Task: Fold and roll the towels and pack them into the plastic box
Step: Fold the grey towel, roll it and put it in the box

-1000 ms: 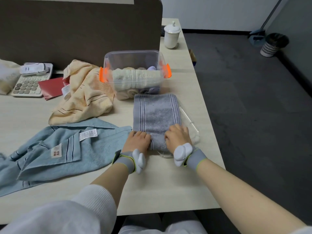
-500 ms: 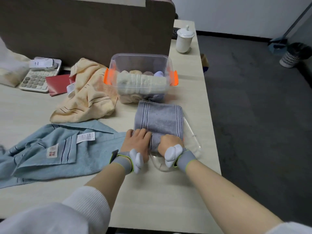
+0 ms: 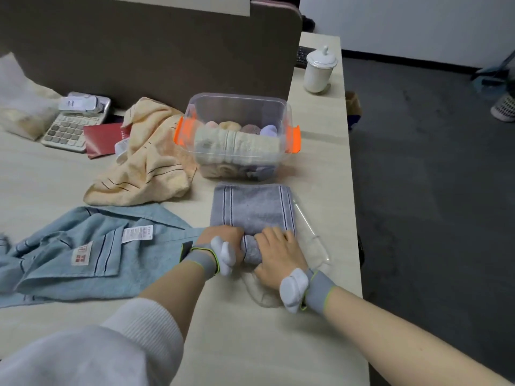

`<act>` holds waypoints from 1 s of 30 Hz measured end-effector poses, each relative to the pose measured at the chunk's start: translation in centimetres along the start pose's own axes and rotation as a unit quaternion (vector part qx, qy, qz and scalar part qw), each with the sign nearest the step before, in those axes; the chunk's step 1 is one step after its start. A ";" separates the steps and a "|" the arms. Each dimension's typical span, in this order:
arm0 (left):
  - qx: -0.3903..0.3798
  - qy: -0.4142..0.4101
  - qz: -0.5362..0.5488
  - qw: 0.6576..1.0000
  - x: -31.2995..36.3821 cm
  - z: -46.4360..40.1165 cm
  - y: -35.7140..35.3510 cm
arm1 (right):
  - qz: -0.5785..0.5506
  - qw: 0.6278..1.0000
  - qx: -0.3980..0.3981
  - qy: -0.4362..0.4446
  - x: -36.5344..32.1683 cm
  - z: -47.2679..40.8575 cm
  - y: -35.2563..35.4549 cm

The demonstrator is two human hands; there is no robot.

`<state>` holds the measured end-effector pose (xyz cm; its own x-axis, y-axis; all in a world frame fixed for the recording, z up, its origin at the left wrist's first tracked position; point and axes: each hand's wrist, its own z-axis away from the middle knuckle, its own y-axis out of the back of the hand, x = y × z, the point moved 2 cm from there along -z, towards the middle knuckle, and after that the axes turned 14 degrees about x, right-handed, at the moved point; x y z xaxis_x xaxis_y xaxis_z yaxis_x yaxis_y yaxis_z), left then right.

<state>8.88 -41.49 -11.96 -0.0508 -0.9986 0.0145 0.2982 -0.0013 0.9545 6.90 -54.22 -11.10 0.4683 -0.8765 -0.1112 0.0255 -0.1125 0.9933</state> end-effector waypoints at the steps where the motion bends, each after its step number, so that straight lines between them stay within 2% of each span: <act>1: -0.004 0.000 0.007 1.000 0.0 0.0 -0.2 | 0.008 1.000 -0.006 0.013 0.0 -0.3 0.2; 3: 0.030 -0.020 0.043 0.998 -0.1 0.3 0.0 | 0.036 0.999 0.012 0.022 0.2 -1.4 0.9; 7: 0.121 -0.081 0.004 0.989 -0.7 2.1 -0.2 | -0.046 0.994 -0.095 -0.029 0.4 -3.8 1.2; 8: 0.122 -0.079 -0.010 0.989 -0.9 2.1 -0.3 | -0.058 0.989 -0.123 -0.052 0.4 -4.2 1.5; 11: 0.081 -0.055 0.009 0.995 -1.3 0.6 0.0 | -0.093 0.980 -0.140 -0.109 0.6 -5.0 1.1; 12: 0.061 -0.049 0.022 0.997 -1.3 -0.1 0.2 | -0.094 0.981 -0.127 -0.115 0.5 -4.9 1.0; 14: 0.036 -0.033 0.048 0.998 -1.5 -1.2 0.5 | -0.057 0.996 -0.006 -0.063 0.2 -4.4 0.7; 15: 0.027 -0.018 0.062 0.998 -1.8 -1.6 0.4 | -0.036 0.998 0.014 -0.045 0.0 -3.9 0.5; 18: -0.010 0.015 0.068 0.998 -2.4 -2.6 0.4 | 0.058 0.997 0.050 0.005 -0.5 -2.3 -0.4; 21: -0.036 0.013 0.077 0.996 -2.5 -2.8 1.4 | 0.088 0.996 0.029 -0.009 -0.5 -2.9 -1.1; 23: 0.005 -0.023 0.069 0.997 -3.1 -2.5 1.6 | 0.093 0.995 0.017 -0.024 -0.6 -4.2 -0.6; 26: 0.195 -0.117 -0.018 0.974 -3.9 -1.2 0.8 | 0.016 0.996 -0.076 -0.043 -0.3 -5.9 -0.5; 28: 0.231 -0.132 -0.057 0.962 -3.8 -0.3 0.4 | -0.031 0.991 -0.106 -0.080 0.1 -6.5 -0.1; 30: 0.208 -0.123 -0.051 0.969 -3.5 -0.2 0.1 | -0.052 0.986 -0.125 -0.099 0.3 -7.0 0.4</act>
<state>9.29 -38.04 -11.94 -0.3002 -0.9517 -0.0638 -0.1267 -0.0265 0.9916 13.23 -51.28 -10.56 0.2708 -0.9433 -0.1922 0.2926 -0.1096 0.9499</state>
